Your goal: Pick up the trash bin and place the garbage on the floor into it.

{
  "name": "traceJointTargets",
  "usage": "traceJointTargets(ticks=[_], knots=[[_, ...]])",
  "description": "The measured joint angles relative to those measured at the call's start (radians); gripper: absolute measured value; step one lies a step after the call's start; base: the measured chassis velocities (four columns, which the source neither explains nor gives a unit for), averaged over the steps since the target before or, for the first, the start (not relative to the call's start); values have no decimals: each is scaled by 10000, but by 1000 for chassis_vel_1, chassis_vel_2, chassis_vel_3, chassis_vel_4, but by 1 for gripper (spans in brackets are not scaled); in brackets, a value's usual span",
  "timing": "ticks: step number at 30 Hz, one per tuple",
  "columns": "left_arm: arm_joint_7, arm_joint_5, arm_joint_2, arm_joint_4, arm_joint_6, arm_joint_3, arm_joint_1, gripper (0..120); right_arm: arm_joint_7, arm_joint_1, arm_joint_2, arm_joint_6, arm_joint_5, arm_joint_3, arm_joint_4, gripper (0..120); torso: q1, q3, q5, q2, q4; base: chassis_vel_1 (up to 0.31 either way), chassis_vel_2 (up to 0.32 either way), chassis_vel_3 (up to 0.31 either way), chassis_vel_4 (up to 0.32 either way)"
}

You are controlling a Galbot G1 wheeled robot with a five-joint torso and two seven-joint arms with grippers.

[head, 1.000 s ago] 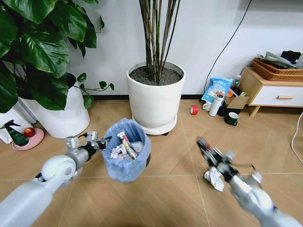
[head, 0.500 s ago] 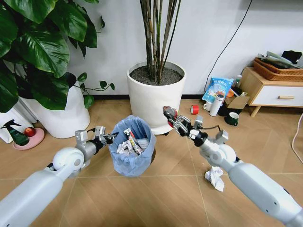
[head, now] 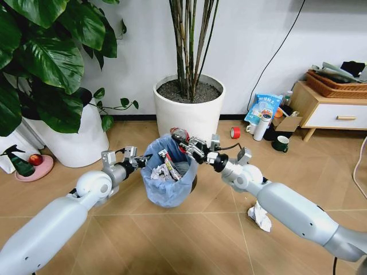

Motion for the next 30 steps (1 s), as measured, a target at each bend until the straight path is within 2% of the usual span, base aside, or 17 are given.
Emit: traceJointTargets(ticks=[2,5,6,10,11,14,15,17,19,20,22,24,25,27,28,30], knots=[[-21,-24,6,-24,18,15,-17,0,120,29,-24,-49,-167,-71,-27,17,0,0,0,0,1,0,0,0,0],[-88,-105,65,-129,77,25,-43,0,331,89,-242,-430,-658,-205,-116,30,0,0,0,0,0,0,0,0,0],[-88,-105,65,-129,77,25,-43,0,331,89,-242,-430,-658,-205,-116,30,0,0,0,0,0,0,0,0,0],[-177,-191,127,-259,153,26,-45,0,570,109,-496,-725,-899,-233,-133,50,-1,-1,0,0,-1,0,0,0,0],[-177,-191,127,-259,153,26,-45,0,570,109,-496,-725,-899,-233,-133,50,-1,-1,0,0,-1,0,0,0,0],[-230,-209,112,-290,179,28,-42,0,662,128,-512,-755,-907,-216,-127,65,-1,-1,0,0,0,0,0,0,0],[-230,-209,112,-290,179,28,-42,0,662,128,-512,-755,-907,-216,-127,65,-1,-1,0,0,0,0,0,0,0],[-289,-220,104,-317,192,26,-25,0,984,99,-502,-755,-925,-103,-110,73,-1,-1,0,0,1,0,0,0,0],[-347,-238,134,-387,220,-46,64,0,2577,-163,-499,-764,-1110,213,-45,83,-1,-1,-3,0,2,0,0,0,0],[-347,-238,134,-387,220,-46,64,0,2577,-163,-499,-764,-1110,213,-45,83,-1,-1,-3,0,2,0,0,0,0],[-399,-239,244,-494,230,-249,253,0,4805,-736,-612,-903,-1625,770,-58,93,-1,-1,3,0,4,0,0,0,0],[-430,-240,331,-620,234,-482,500,0,6176,-1420,-814,-1161,-2259,1303,-175,98,-1,-1,-3,1,2,0,0,0,0],[-430,-240,331,-620,234,-482,500,0,6176,-1420,-814,-1161,-2259,1303,-175,98,-1,-1,-3,1,2,0,0,0,0],[-462,-238,420,-745,235,-648,717,0,7312,-2205,-971,-1429,-2775,1773,-279,100,-1,-1,2,1,-1,0,0,0,0],[-462,-238,420,-745,235,-648,717,0,7312,-2205,-971,-1429,-2775,1773,-279,100,-1,-1,2,1,-1,0,0,0,0],[-471,-232,553,-882,235,-889,981,0,8660,-3314,-1019,-1889,-3148,2407,-337,100,-1,-2,-1,1,-4,0,0,0,0]])
